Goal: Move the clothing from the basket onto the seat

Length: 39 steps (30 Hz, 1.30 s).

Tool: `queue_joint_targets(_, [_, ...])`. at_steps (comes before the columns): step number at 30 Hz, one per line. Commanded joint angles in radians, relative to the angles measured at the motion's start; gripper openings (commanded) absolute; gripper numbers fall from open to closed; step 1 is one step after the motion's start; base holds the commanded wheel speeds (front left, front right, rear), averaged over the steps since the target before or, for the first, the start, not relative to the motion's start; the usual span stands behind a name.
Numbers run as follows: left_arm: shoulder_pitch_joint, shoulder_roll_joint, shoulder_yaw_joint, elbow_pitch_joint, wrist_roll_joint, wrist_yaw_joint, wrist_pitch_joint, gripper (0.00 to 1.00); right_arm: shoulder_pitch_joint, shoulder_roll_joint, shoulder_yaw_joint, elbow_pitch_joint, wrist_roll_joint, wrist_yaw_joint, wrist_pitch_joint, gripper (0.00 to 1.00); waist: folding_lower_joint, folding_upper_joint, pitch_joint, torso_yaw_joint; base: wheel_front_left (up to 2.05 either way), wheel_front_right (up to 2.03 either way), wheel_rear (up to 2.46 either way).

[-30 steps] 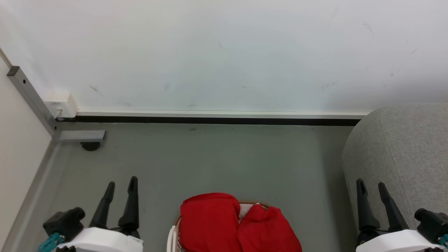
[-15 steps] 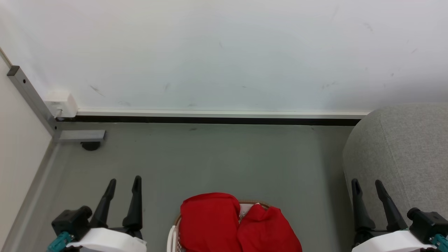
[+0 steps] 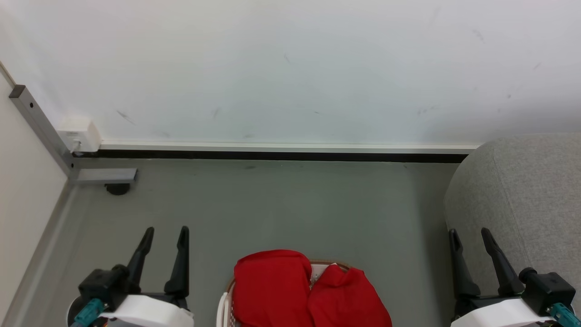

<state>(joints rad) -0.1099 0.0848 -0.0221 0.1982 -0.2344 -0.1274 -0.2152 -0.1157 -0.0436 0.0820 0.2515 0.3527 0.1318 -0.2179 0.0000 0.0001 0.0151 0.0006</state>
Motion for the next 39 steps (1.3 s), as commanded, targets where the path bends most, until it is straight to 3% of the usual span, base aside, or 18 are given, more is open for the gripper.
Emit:
queue_joint_targets(1, [-0.015,0.011,0.0,-0.001,0.033,-0.003,-0.011,1.0,-0.013,-0.009,0.002,-0.009,-0.022,-0.002,-0.009,1.0,0.0,-0.0001,0.0,0.0,0.0,0.0,0.0])
queue_joint_targets(23, [-0.02,0.014,-0.025,0.003,0.159,-0.002,-0.051,1.0,-0.014,-0.01,0.022,-0.006,-0.144,-0.002,-0.05,1.0,0.0,-0.0001,0.001,0.0,0.0,0.0,0.0])
queue_joint_targets(39, [-0.022,0.013,-0.026,0.013,0.134,-0.002,-0.049,1.0,-0.013,-0.01,0.022,-0.006,-0.124,-0.002,-0.047,1.0,0.0,-0.0001,-0.001,0.0,0.0,0.0,0.0])
